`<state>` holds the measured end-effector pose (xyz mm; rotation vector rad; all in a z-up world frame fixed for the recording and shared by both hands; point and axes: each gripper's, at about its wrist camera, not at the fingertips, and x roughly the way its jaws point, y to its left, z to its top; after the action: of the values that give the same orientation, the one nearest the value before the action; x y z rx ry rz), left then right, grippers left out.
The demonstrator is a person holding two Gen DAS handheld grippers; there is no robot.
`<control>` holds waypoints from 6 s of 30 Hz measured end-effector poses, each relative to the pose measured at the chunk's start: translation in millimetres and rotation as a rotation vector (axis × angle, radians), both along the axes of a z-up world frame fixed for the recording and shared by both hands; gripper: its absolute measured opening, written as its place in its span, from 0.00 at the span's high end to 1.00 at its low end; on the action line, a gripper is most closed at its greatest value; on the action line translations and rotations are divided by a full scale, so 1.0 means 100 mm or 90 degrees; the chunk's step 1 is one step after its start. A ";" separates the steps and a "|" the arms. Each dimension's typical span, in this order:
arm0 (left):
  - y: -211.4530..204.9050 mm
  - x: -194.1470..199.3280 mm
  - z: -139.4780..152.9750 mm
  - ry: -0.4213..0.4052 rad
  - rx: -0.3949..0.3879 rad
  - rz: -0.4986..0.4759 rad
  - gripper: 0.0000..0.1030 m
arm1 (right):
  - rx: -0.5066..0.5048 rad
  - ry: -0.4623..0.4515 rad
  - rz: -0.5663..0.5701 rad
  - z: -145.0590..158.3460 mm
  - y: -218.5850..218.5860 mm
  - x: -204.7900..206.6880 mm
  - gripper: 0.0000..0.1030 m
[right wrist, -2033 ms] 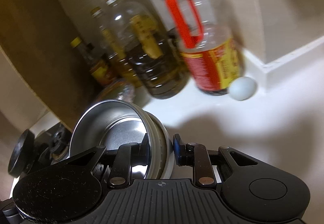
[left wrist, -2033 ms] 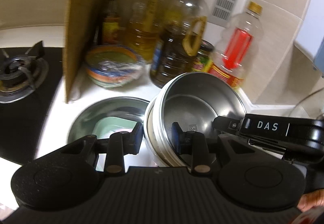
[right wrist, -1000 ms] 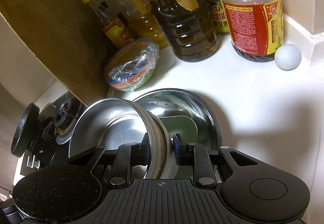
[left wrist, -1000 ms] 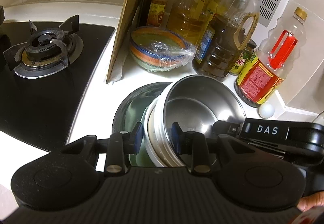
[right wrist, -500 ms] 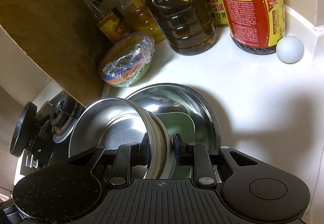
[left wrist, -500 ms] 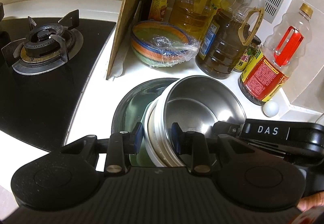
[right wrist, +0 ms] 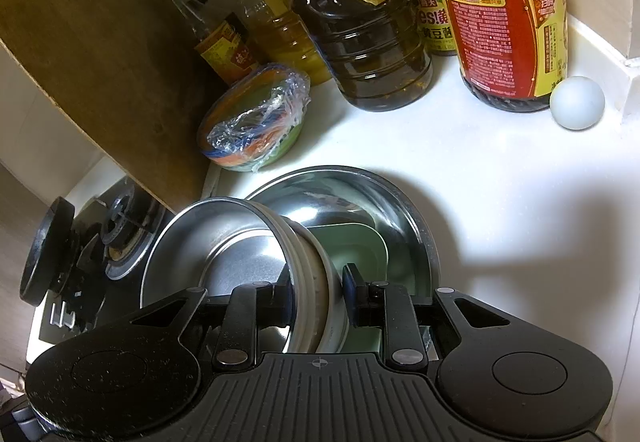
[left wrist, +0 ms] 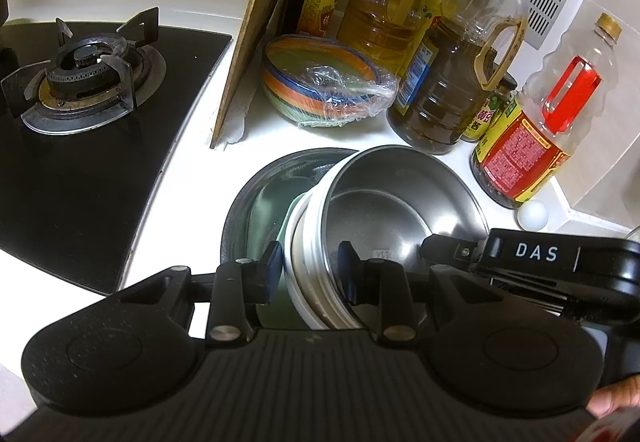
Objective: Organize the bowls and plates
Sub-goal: 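Lower the bowl stack with both grippers onto the floral plate on the green tray, then open both grippers and withdraw them from the bowl stack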
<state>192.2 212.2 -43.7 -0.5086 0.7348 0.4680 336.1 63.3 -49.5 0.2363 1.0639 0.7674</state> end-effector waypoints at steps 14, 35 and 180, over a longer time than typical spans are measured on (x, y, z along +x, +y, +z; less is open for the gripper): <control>-0.03 0.00 0.07 -0.003 0.027 -0.008 0.71 | 0.000 0.001 0.003 0.01 0.00 0.01 0.75; -0.09 -0.31 0.24 -0.045 0.019 -0.036 0.73 | 0.085 -0.025 0.018 0.13 -0.34 -0.15 0.71; -1.62 -2.07 0.26 0.010 0.116 -0.207 0.55 | -0.071 -0.147 -0.013 0.15 -1.74 -2.64 0.36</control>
<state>-14.9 49.9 -17.7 -0.2086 0.7647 0.2322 71.9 -110.6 -34.5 0.0615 0.8800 0.6959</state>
